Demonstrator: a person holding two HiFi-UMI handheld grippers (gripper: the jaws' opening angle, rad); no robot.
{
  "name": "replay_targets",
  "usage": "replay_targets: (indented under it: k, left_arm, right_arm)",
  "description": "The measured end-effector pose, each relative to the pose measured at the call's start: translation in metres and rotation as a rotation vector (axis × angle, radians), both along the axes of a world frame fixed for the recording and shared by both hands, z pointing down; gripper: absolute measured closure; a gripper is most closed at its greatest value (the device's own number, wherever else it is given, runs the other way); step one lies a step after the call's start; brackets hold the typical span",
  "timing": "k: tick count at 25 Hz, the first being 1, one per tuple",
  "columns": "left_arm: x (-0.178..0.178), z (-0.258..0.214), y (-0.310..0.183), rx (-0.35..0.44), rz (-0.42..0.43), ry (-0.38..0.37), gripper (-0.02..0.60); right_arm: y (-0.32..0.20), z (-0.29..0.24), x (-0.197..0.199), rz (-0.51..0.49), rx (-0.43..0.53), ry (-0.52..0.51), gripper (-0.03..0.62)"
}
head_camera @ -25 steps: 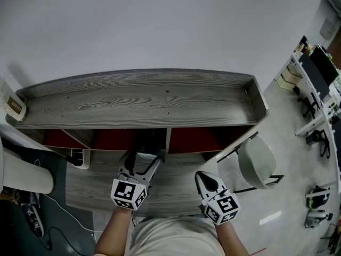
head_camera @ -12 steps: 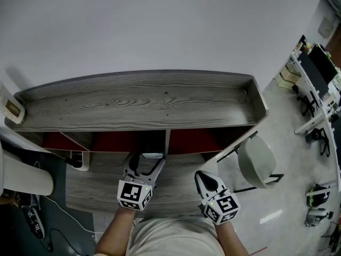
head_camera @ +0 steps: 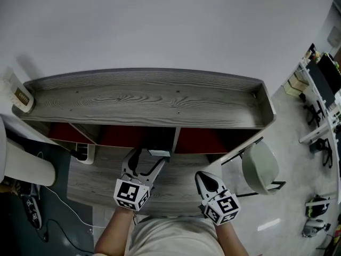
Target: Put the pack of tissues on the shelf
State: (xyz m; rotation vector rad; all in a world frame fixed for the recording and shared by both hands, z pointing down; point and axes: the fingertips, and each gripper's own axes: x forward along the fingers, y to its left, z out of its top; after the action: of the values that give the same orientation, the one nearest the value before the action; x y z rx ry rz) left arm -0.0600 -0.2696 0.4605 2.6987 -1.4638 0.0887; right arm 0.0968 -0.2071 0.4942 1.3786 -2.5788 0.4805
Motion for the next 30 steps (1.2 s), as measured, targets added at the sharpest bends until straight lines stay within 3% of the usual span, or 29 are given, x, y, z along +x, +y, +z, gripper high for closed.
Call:
replay_targets:
  k: [5,11,14,18,24,30]
  left_arm:
    - [-0.026,0.005,0.021,-0.021,-0.079,-0.005,0.262]
    - [-0.062,0.015,0.059,-0.042,-0.183,-0.016,0.471]
    - [-0.076,0.018,0.08,-0.055,-0.229,-0.016,0.54]
    - [-0.094,0.022,0.107,-0.056,-0.305,-0.029,0.563]
    - [-0.126,0.03,0.144,-0.093,-0.428,0.011,0.566]
    - [-0.144,0.034,0.171,-0.107,-0.471,-0.01,0.566]
  right_arm:
    - [-0.001,0.0,-0.026,-0.091,-0.001,-0.009,0.566]
    - [0.001,-0.002,-0.065,-0.219,0.005,-0.028,0.566]
    - [0.006,-0.001,-0.086,-0.282,0.004,-0.031,0.566]
    - [0.014,-0.001,-0.111,-0.358,0.003,-0.038,0.566]
    - [0.028,-0.002,-0.143,-0.456,0.007,-0.035,0.566]
    - [0.043,-0.003,-0.171,-0.541,0.008,-0.027,0.566]
